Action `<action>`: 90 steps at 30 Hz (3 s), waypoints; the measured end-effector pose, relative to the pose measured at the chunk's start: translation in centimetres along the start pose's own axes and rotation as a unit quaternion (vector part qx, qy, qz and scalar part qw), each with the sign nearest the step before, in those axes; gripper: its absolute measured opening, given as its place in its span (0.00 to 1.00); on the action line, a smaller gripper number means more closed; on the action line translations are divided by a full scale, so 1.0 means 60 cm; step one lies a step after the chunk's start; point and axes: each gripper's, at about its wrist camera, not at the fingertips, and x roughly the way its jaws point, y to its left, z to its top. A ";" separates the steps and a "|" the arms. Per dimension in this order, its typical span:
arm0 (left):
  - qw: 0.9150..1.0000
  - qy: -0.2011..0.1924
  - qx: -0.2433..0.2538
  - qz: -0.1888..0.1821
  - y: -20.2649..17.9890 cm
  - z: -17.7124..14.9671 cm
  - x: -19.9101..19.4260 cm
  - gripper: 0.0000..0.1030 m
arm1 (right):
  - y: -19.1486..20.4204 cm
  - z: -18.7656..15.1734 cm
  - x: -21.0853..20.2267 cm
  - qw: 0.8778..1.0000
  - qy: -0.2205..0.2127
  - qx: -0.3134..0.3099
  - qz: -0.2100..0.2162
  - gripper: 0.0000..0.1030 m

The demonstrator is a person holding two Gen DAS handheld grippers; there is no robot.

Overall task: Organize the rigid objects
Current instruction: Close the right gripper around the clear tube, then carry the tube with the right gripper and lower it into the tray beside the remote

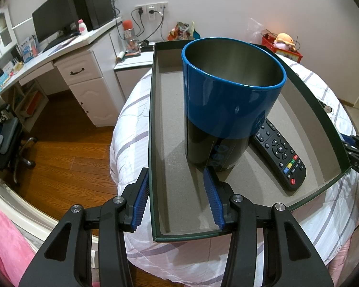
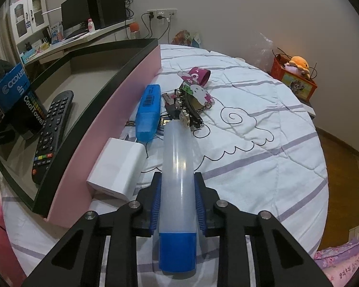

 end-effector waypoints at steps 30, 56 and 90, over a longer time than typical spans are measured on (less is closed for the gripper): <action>1.000 0.000 0.000 0.001 -0.003 0.000 0.000 0.45 | -0.034 -0.027 -0.019 0.997 -0.030 0.064 -0.006 0.25; 1.000 -0.001 -0.002 -0.001 0.000 0.004 -0.003 0.46 | 0.042 0.082 -0.112 0.995 -0.104 0.000 -0.003 0.25; 1.000 -0.002 -0.001 -0.001 -0.002 0.005 -0.007 0.46 | 0.177 0.146 0.057 0.996 0.023 -0.071 0.055 0.26</action>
